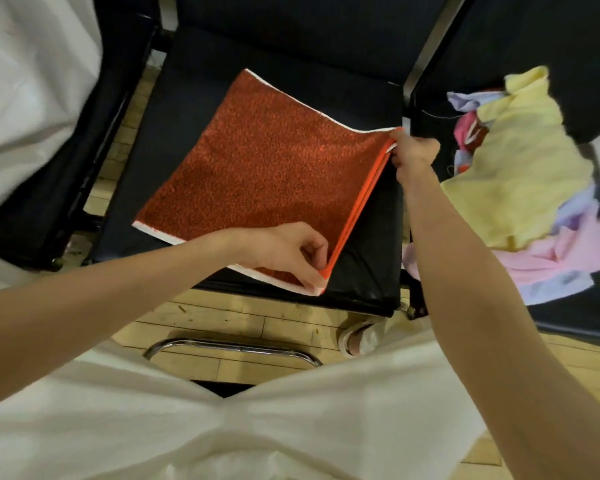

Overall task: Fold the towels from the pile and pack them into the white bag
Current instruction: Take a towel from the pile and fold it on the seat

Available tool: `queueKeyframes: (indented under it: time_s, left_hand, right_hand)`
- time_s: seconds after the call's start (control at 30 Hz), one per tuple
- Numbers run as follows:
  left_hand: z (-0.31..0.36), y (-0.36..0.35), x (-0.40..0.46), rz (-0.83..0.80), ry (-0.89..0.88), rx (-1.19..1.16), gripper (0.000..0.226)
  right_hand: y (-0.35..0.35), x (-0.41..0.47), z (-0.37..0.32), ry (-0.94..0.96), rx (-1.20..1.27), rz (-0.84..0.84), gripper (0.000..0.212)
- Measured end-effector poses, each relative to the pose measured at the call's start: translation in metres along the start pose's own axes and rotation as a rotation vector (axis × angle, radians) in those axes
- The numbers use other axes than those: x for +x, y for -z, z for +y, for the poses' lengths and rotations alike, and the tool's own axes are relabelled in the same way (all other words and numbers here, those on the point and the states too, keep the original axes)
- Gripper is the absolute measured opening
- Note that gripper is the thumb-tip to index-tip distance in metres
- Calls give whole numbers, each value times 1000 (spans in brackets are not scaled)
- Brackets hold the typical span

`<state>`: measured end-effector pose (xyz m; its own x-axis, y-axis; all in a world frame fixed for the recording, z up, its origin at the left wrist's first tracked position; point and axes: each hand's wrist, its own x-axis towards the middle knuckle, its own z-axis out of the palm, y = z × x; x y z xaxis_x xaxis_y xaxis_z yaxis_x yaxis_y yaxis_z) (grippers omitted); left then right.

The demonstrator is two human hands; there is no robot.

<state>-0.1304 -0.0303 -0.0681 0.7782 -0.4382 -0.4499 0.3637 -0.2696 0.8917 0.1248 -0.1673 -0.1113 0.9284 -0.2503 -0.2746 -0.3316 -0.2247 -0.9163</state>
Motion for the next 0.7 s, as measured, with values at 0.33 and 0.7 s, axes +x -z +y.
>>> queueKeyframes:
  time_s: [0.33,0.7]
  left_hand:
    - [-16,37,-58,145,100,-206,19]
    - [-71,83,-122,394,195,-311,20]
  right_hand:
    - [-43,-53,-26,-86,364,-179,23]
    - [-177,-112,-24,135,115,-203,22]
